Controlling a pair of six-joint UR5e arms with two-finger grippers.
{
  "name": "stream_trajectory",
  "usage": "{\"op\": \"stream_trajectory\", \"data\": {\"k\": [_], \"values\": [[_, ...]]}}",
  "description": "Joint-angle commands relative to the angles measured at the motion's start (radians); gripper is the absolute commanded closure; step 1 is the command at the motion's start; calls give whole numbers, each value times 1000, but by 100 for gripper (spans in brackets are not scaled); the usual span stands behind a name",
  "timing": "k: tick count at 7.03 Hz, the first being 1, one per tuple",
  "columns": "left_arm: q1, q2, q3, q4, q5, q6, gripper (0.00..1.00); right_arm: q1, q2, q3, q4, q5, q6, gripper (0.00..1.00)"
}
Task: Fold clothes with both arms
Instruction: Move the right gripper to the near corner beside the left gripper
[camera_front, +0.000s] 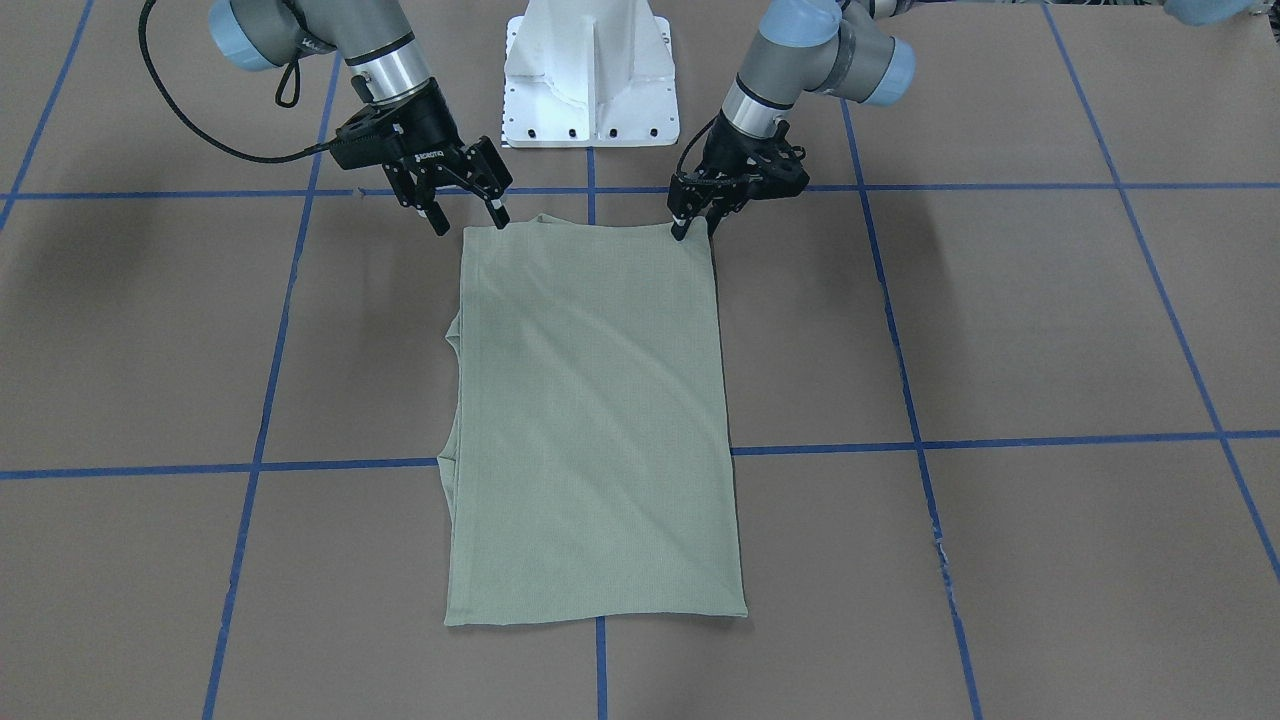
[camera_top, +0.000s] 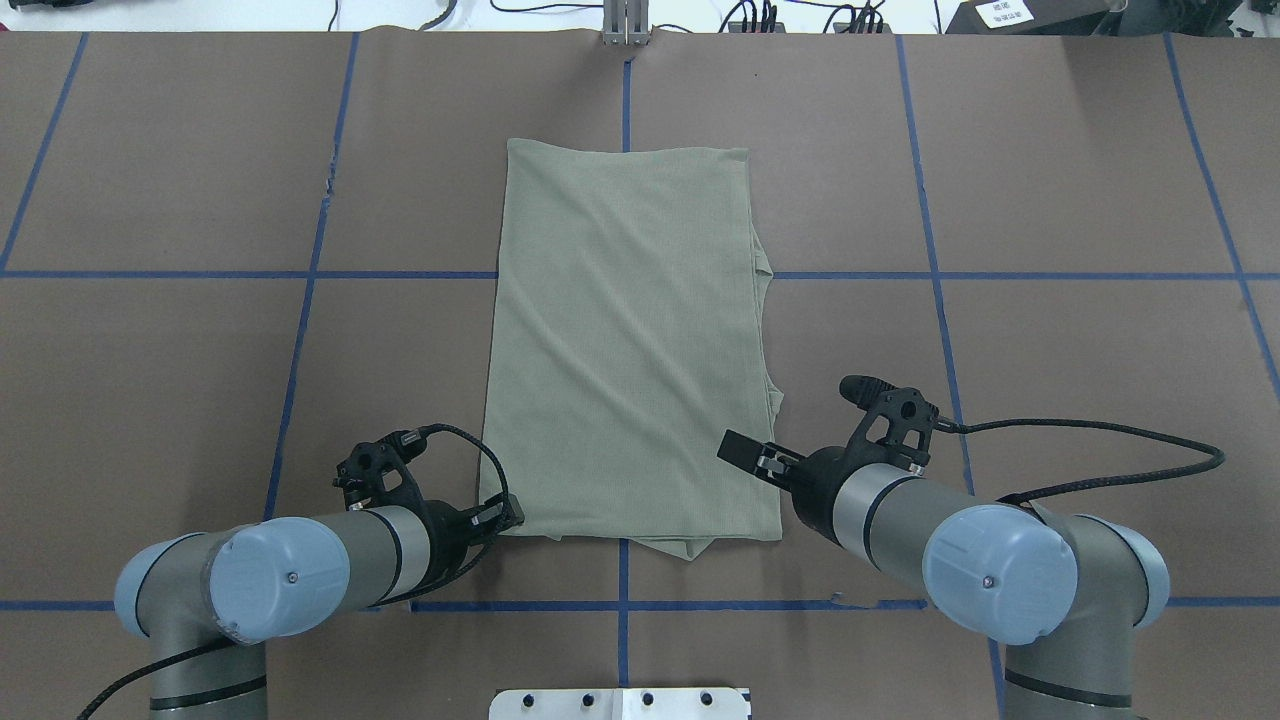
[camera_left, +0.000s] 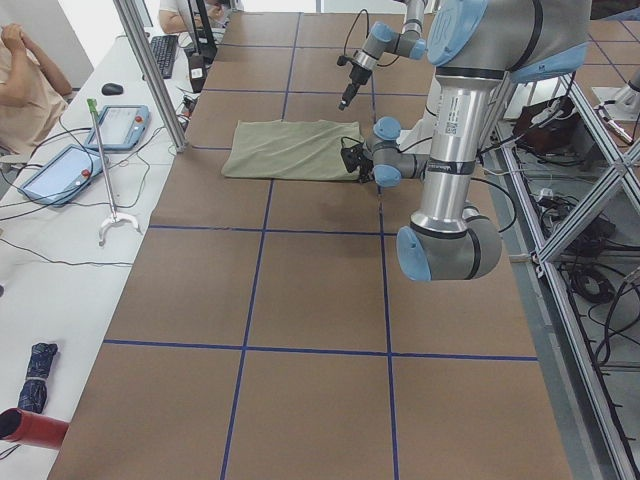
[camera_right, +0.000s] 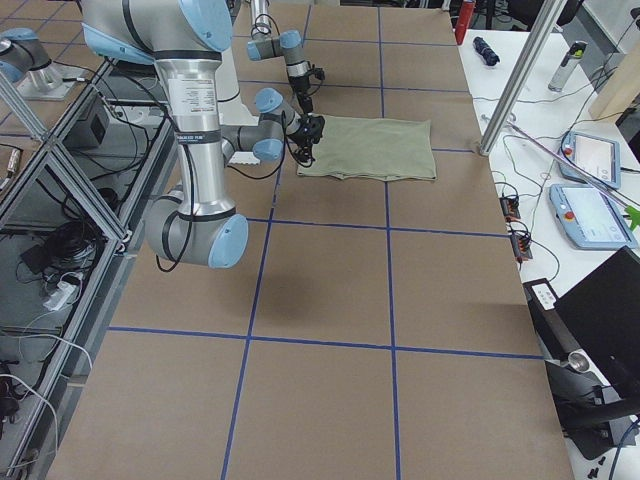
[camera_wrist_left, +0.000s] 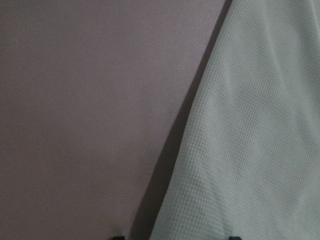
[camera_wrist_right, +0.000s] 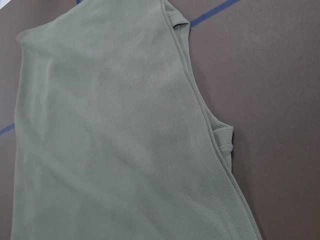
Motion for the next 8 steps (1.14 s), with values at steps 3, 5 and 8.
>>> {"op": "stream_trajectory", "data": {"k": [3, 5, 8], "values": [[-3, -2, -44, 2, 23, 5, 100, -3, 182, -76, -293, -19, 259, 18], [-3, -2, -53, 2, 23, 5, 100, -48, 177, -85, -336, -21, 289, 17], [-3, -2, -53, 2, 24, 5, 100, -123, 154, -92, -345, -67, 290, 12]]}}
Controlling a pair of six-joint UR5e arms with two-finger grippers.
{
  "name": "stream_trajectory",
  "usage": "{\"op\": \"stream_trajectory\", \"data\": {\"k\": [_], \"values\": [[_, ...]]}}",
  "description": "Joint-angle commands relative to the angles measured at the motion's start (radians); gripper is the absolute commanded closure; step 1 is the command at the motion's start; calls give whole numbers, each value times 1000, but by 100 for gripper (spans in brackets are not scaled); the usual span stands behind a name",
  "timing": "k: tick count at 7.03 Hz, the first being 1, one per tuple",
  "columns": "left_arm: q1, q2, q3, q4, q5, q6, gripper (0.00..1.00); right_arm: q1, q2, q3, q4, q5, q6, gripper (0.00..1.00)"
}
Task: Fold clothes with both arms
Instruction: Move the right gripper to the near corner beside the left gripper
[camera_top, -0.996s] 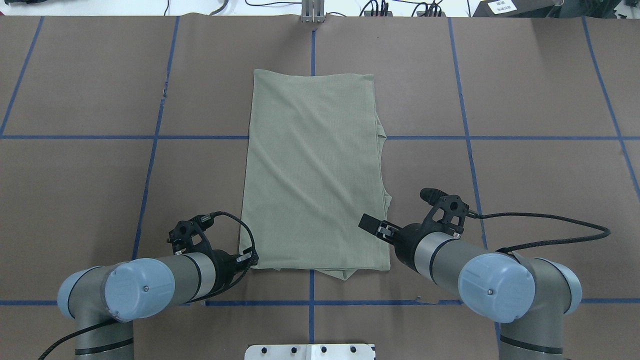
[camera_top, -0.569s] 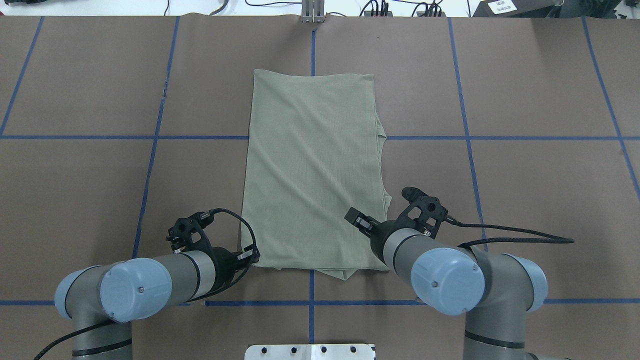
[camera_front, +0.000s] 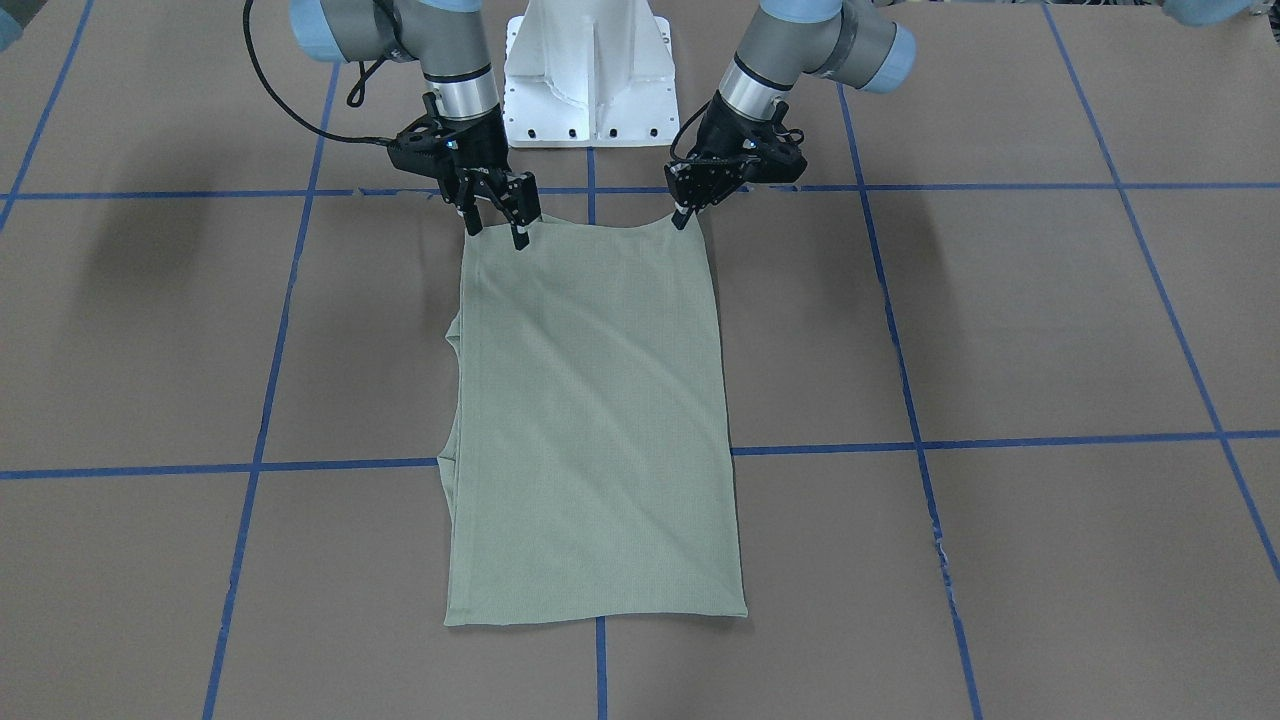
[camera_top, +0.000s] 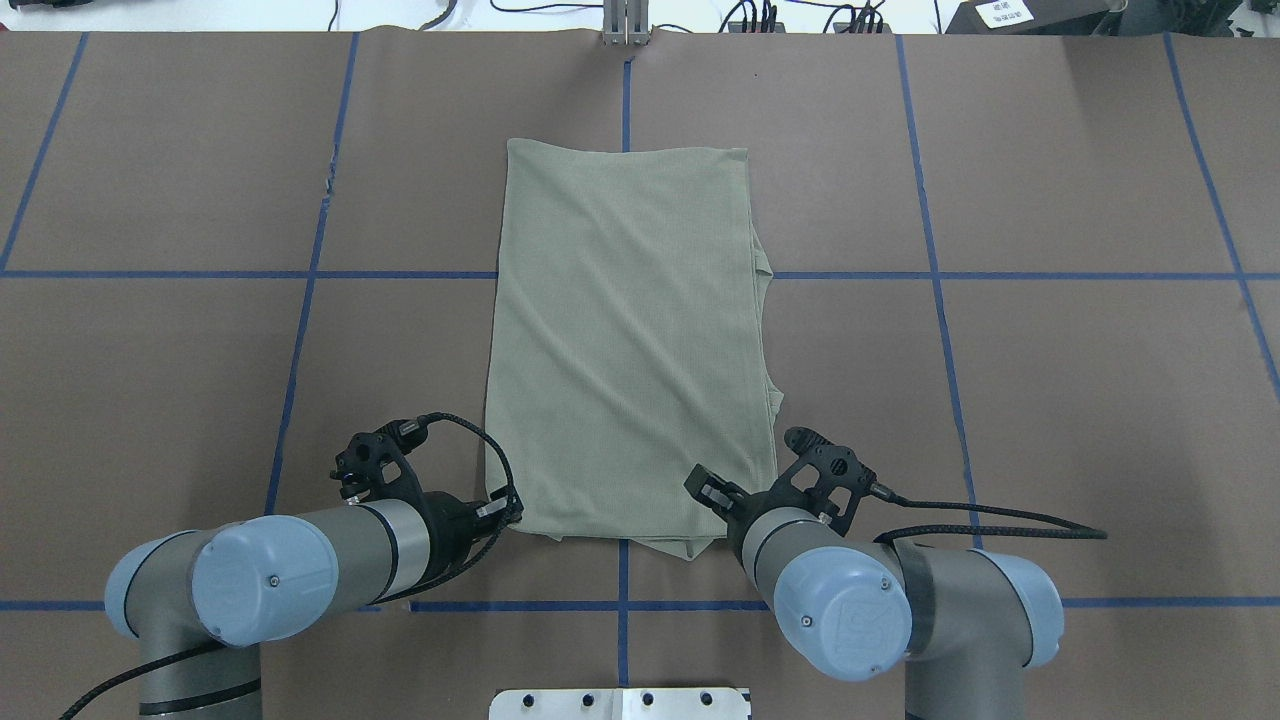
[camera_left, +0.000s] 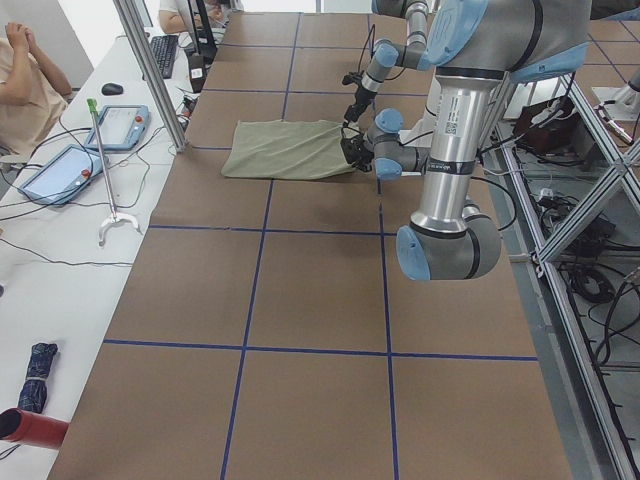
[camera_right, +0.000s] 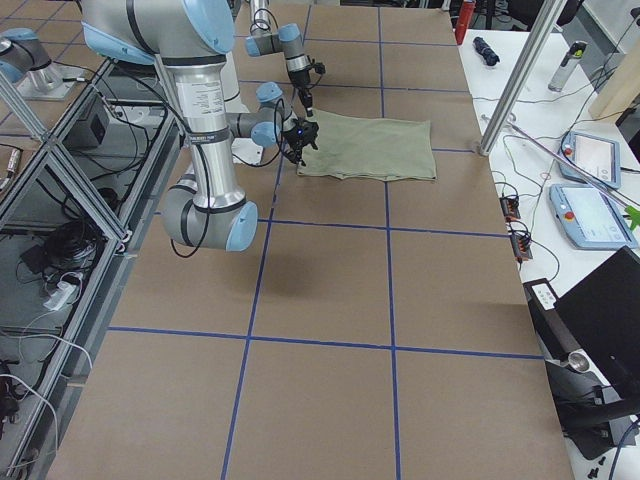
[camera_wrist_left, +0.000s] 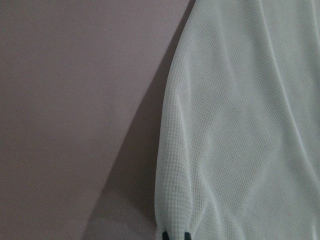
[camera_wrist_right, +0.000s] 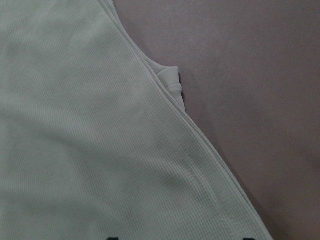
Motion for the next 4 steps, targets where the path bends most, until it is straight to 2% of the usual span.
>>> {"op": "stream_trajectory", "data": {"k": [1, 4], "values": [[-2, 2, 0, 0, 0, 0, 100, -44, 5, -15, -11, -42, 2, 12], [-2, 3, -2, 0, 0, 0, 100, -38, 11, -32, -11, -45, 2, 13]]}}
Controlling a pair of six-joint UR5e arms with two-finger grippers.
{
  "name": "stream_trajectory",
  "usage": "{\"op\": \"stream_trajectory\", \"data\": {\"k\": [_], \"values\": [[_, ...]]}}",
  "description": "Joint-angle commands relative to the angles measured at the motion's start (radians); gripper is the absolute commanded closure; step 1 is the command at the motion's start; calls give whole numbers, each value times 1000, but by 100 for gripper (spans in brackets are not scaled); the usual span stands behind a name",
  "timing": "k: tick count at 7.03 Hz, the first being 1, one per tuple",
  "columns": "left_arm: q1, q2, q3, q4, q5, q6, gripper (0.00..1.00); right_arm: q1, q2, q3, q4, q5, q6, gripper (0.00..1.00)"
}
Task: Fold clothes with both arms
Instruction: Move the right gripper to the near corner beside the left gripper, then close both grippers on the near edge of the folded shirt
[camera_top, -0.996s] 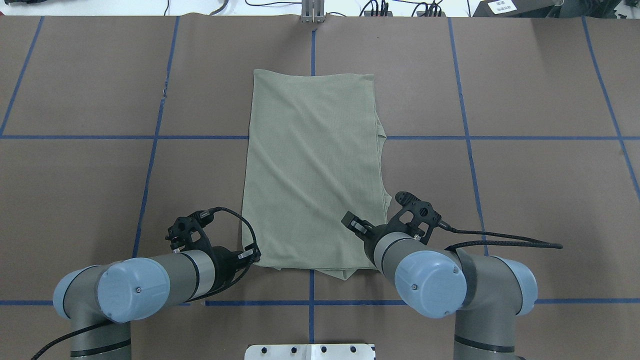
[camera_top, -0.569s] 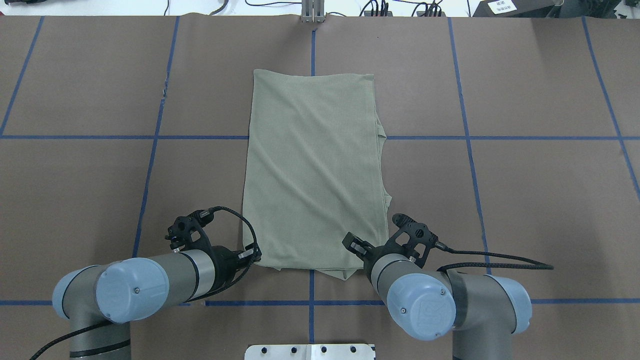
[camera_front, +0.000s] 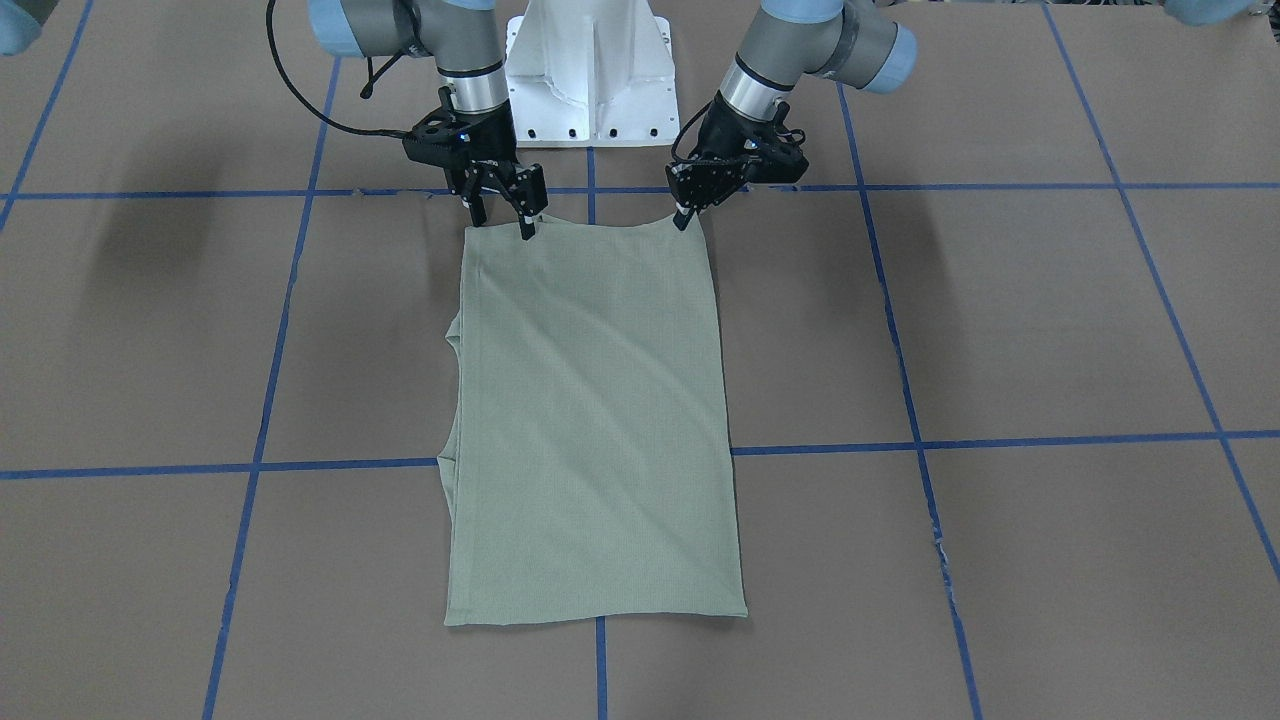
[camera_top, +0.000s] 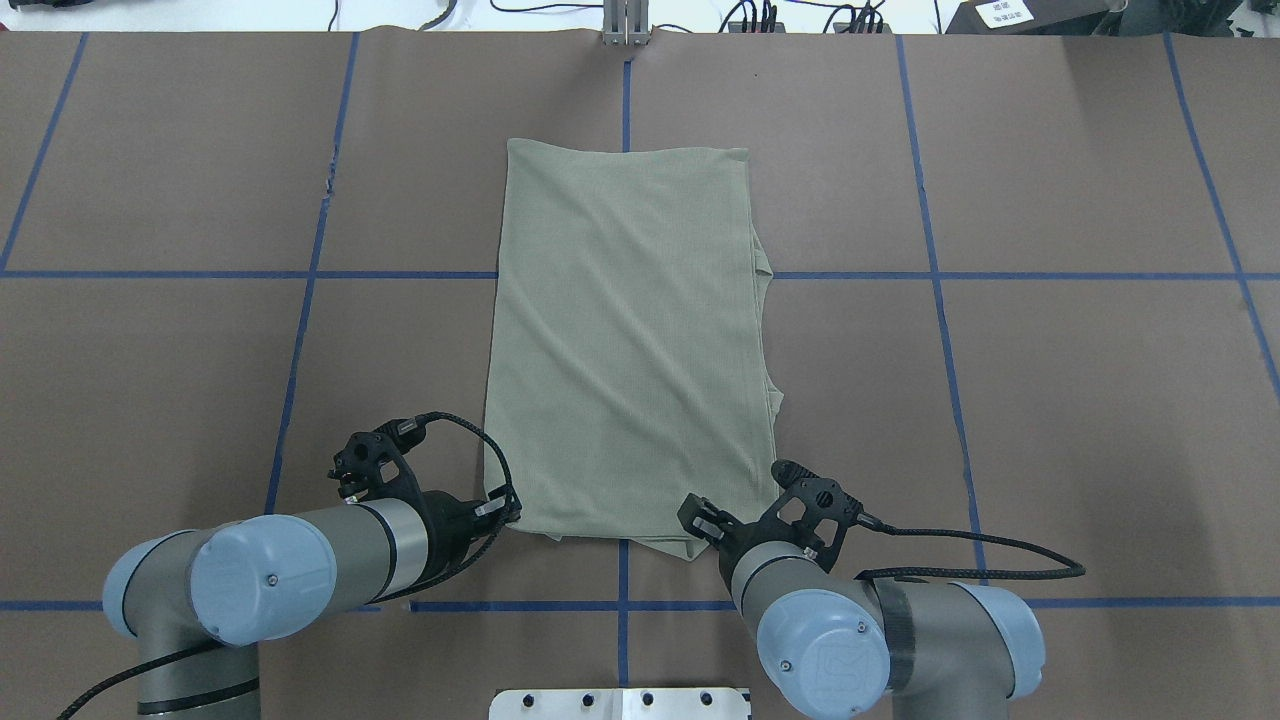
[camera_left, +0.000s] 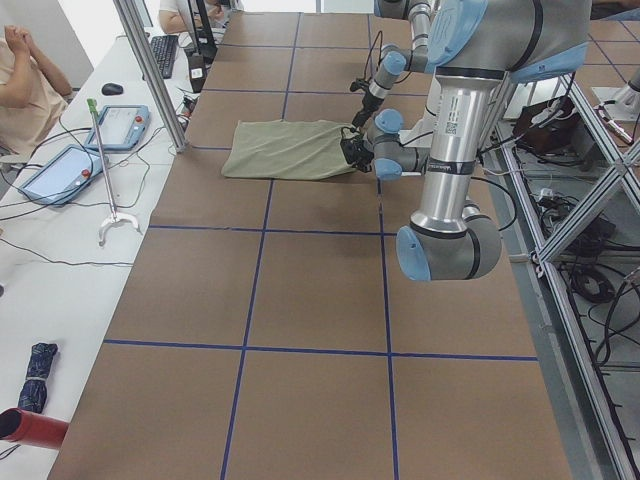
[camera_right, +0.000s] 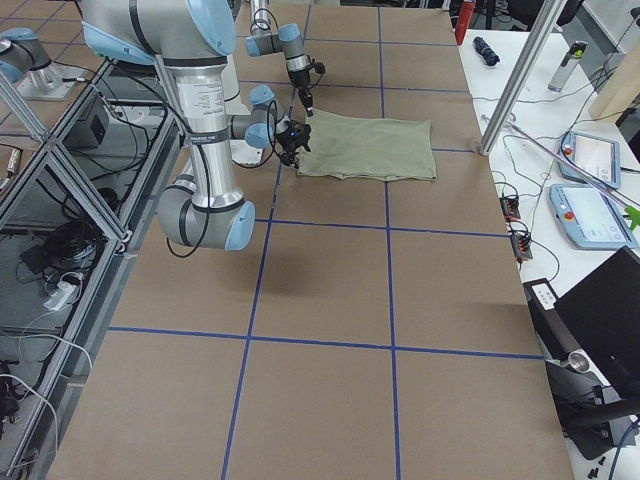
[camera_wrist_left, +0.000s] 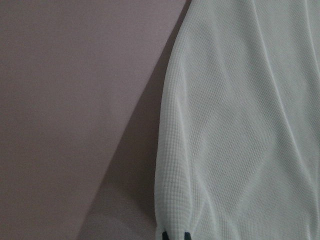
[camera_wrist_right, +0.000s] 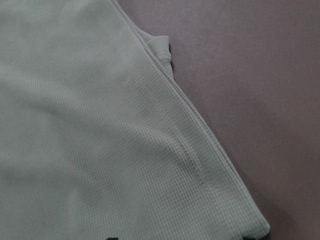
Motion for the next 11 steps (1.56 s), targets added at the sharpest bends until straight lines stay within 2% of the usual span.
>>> {"op": "stream_trajectory", "data": {"k": [1, 3, 5, 7, 8, 9, 10, 11], "values": [[0, 1, -1, 0, 0, 0, 100, 3, 19, -12, 0, -8, 2, 13], [0, -1, 1, 0, 0, 0, 100, 3, 53, -51, 0, -18, 9, 13], [1, -1, -1, 0, 0, 2, 100, 3, 55, -51, 0, -20, 18, 13], [0, -1, 1, 0, 0, 0, 100, 1, 61, -58, 0, -32, 38, 18], [1, -1, -1, 0, 0, 0, 100, 1, 73, -83, 0, -47, 70, 27], [1, -1, -1, -2, 0, 2, 100, 3, 89, -90, 2, -51, 77, 44], [1, -2, -1, -2, 0, 0, 100, 3, 89, -89, 2, -51, 98, 87], [1, -2, -1, -2, 0, 0, 100, 6, 89, -81, 2, -51, 98, 100]]}}
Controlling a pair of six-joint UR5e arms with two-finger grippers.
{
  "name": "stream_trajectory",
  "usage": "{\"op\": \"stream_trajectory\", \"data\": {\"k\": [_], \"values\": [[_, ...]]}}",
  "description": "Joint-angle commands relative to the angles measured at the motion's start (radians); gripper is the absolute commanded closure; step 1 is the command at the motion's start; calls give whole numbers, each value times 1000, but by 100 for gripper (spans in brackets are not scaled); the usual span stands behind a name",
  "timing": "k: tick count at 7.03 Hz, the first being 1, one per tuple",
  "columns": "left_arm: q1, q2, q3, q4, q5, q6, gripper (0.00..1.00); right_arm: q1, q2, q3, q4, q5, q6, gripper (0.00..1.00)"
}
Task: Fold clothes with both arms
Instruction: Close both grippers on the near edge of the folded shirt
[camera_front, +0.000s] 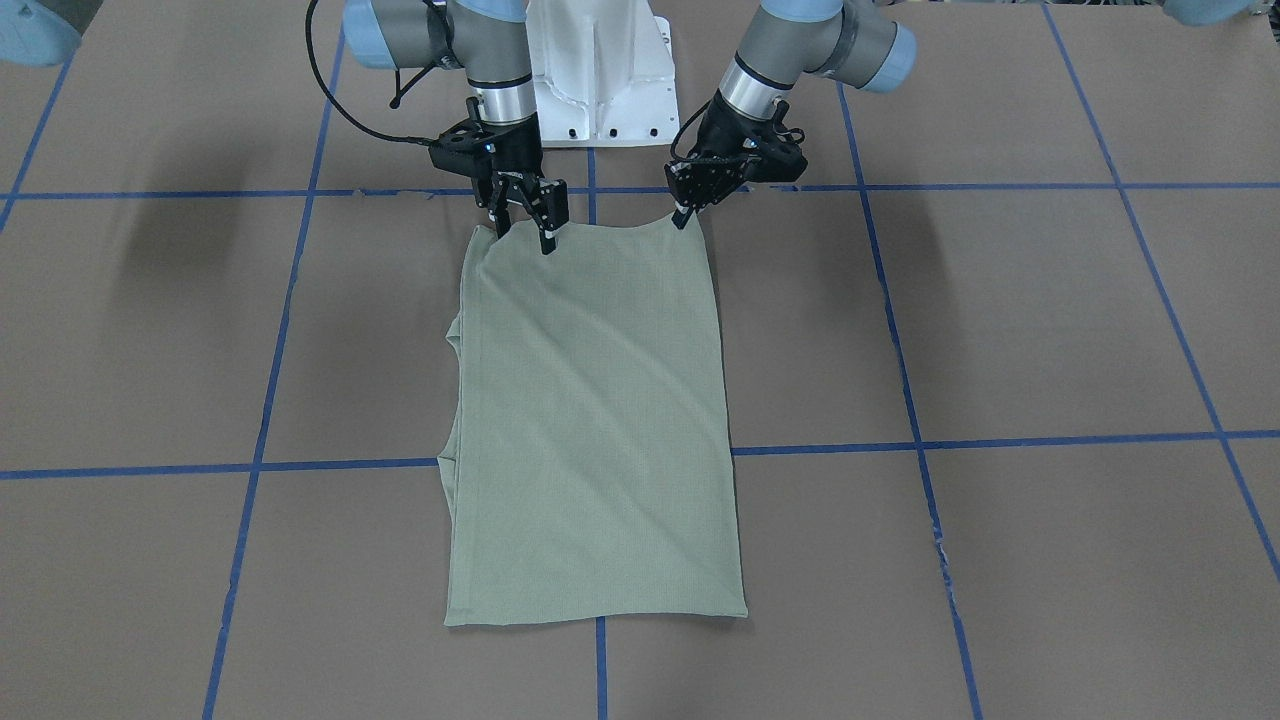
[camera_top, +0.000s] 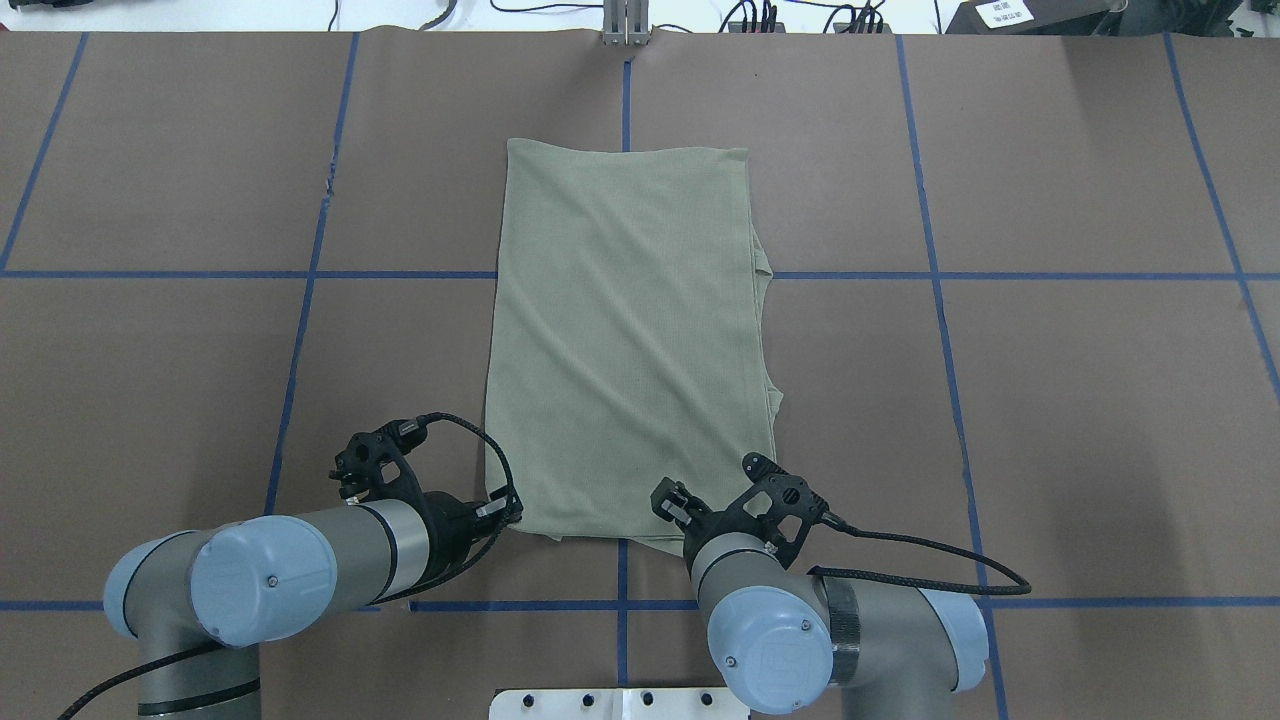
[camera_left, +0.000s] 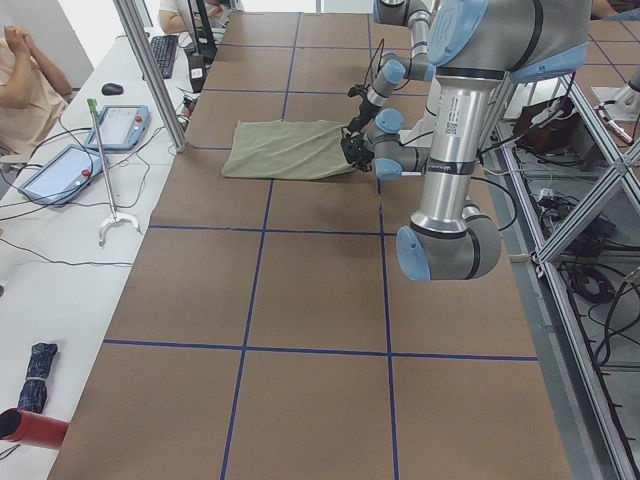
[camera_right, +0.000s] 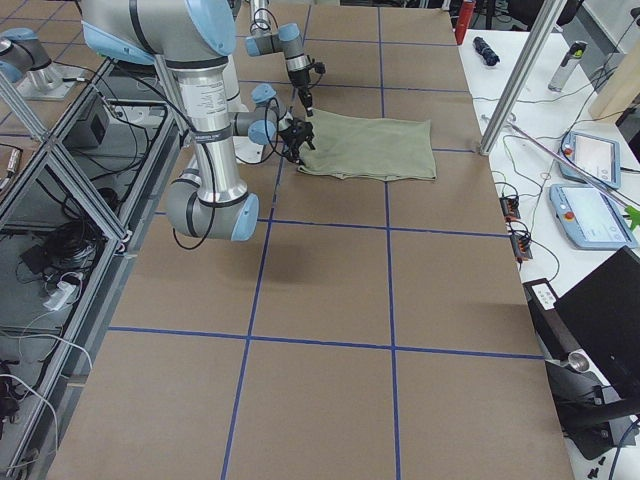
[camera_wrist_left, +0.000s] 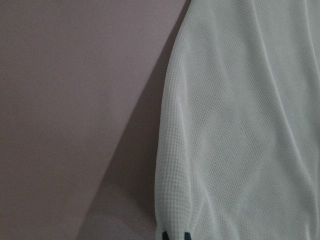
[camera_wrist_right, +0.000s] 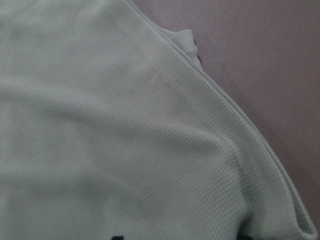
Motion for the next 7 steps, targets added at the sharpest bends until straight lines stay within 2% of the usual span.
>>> {"op": "stream_trajectory", "data": {"k": [1, 7], "values": [[0, -1, 0, 0, 0, 1, 100, 4, 3, 5, 0, -1, 9, 100], [0, -1, 0, 0, 0, 3, 100, 8, -3, 28, -3, -7, 6, 100]]}}
